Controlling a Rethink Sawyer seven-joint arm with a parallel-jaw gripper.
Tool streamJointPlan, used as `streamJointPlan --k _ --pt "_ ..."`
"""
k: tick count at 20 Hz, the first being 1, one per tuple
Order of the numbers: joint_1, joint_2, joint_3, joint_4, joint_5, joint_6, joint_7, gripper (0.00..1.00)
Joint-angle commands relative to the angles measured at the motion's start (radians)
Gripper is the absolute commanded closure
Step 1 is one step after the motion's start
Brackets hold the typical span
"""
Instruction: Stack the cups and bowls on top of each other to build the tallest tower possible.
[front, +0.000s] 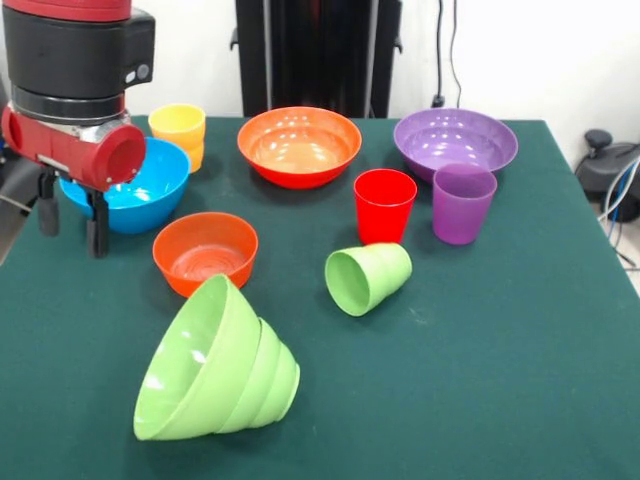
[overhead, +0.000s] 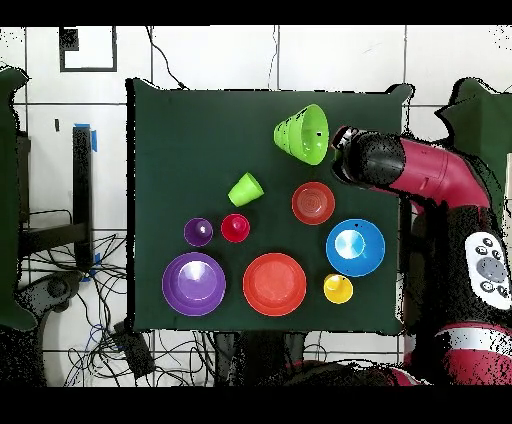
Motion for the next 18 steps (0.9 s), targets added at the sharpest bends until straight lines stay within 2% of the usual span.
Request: streamJointPlan --k 1,11,18 --pt "0.003 0.002 0.131 0.056 -0.005 0.055 -0.136 0.0" --pt "-0.003 -0.021 0.167 0.115 0.056 -0.015 -0.016 0.0" --pt "-0.004 -0.009 0.197 0.093 0.123 -0.003 0.008 0.0"
